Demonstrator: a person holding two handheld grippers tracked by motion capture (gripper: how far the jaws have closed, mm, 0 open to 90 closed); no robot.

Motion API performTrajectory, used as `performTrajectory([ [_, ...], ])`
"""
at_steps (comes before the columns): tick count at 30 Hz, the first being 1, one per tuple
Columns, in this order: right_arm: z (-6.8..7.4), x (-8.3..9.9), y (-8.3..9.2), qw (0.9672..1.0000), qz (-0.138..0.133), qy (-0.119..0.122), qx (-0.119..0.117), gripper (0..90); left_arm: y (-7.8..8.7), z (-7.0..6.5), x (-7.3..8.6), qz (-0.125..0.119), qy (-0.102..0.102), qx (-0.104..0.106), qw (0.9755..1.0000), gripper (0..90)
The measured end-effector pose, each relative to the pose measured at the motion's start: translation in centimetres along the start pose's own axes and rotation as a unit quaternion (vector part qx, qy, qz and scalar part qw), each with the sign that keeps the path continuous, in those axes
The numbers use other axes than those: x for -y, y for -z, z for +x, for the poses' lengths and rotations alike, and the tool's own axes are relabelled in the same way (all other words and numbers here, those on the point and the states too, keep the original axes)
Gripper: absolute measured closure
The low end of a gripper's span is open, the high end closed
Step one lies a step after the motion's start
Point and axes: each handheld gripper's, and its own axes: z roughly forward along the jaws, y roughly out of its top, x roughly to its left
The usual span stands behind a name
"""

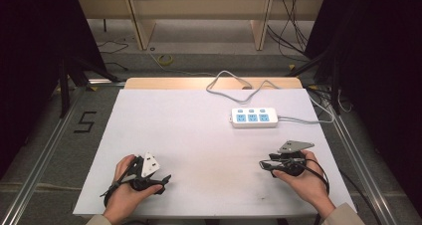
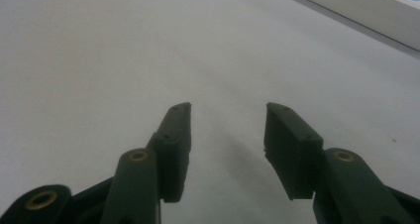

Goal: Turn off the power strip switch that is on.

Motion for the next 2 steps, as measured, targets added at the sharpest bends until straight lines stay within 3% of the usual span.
performTrajectory([
  [2, 0.01, 0.1, 0.0, 1.0, -0.001, 0.003, 0.0, 51.5, -0.04, 0.09, 0.04, 0.001, -0.001, -0.001, 1.0, 16.9],
])
